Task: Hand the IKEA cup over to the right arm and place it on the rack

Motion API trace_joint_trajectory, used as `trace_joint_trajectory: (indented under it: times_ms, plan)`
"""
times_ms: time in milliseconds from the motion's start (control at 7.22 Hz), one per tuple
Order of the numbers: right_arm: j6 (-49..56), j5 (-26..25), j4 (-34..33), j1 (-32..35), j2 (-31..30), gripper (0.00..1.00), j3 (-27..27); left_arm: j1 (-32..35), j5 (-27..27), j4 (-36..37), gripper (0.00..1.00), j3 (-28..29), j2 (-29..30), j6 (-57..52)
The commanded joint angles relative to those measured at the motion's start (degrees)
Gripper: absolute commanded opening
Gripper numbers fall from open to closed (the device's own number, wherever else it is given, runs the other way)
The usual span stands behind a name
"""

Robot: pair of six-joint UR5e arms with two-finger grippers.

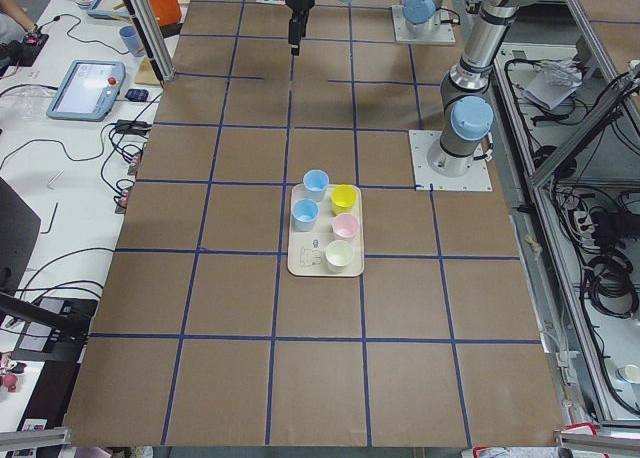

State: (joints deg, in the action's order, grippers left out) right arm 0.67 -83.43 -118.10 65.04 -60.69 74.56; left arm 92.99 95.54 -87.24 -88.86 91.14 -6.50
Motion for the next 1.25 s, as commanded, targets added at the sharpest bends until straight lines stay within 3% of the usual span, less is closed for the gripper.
trace_joint_trajectory:
  times_ms: [0,139,277,693,831,1108]
  plan:
    - [-0.4,-0.1,0.5,0.0,0.0,0.33,0.0,0.0,0.0,0.1,1.00,0.0,0.0,0.0]
    - [-0.6,-0.2,0.6,0.0,0.0,0.37,0.1,0.0,0.0,0.0,1.00,0.0,0.0,0.0]
    - [-0.3,-0.2,0.4,0.0,0.0,0.26,0.1,0.0,0.0,0.0,1.00,0.0,0.0,0.0]
    - [-0.4,-0.2,0.4,0.0,0.0,0.61,1.3,0.0,0.0,0.1,1.00,0.0,0.0,0.0]
    - [-0.5,-0.2,0.4,0.0,0.0,1.00,1.4,0.0,0.0,0.0,1.00,0.0,0.0,0.0]
    - [-0.5,-0.2,4.3,0.0,-0.6,1.00,0.2,0.0,0.0,0.0,1.00,0.0,0.0,0.0]
